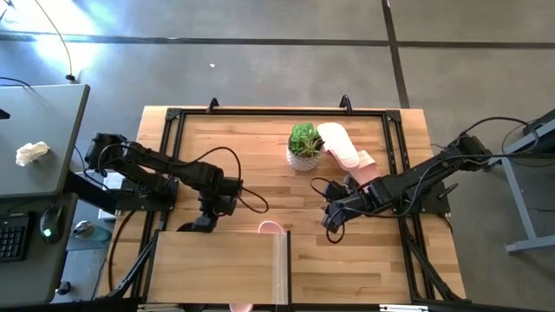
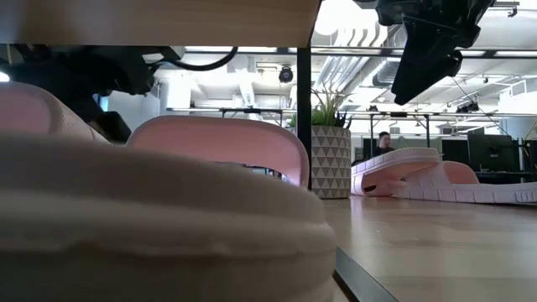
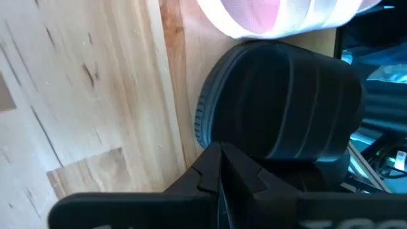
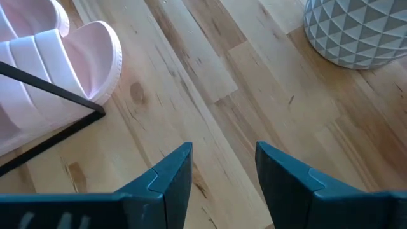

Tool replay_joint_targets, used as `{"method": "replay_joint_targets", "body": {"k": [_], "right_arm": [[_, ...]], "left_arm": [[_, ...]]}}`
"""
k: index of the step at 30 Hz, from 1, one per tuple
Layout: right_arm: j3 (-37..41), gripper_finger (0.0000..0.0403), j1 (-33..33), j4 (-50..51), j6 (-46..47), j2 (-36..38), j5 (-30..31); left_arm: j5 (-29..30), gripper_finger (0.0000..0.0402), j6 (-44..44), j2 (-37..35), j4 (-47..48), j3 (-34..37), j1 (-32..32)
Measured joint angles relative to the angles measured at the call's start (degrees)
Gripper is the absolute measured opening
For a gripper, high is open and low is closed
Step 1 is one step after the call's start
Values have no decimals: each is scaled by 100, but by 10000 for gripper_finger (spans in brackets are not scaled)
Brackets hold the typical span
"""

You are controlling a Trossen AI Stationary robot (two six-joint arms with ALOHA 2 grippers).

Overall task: Pick and place slides into the shelf
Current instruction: Adjust the slides under the shelf

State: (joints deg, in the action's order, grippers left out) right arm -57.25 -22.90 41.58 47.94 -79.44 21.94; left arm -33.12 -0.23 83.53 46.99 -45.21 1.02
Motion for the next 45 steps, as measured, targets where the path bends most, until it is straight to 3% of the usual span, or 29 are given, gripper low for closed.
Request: {"method": "replay_joint_targets", "body": {"k": [6,14,18,23,30,36,45], "right_arm": [[-2,161,0,-2,0,0,-1],[0,161,0,-2,0,0,-4],[0,161,0,-4,-30,0,-5],[-2,161,0,18,-39,2,-5],[-2,161,0,59,-40,2,-51],[-2,161,0,61,-42,2,-62],[-2,161,0,64,-42,2,-100]], "left_arm": [[74,22,-18,0,-510,2,8],[345,131,4,2,-547,4,4],[277,163,45,184,-666,9,6],[1,169,59,714,-661,4,13],[-1000,169,291,1126,-795,11,247],[-18,169,352,1132,-727,11,272],[-355,170,603,1132,-670,11,172]]}}
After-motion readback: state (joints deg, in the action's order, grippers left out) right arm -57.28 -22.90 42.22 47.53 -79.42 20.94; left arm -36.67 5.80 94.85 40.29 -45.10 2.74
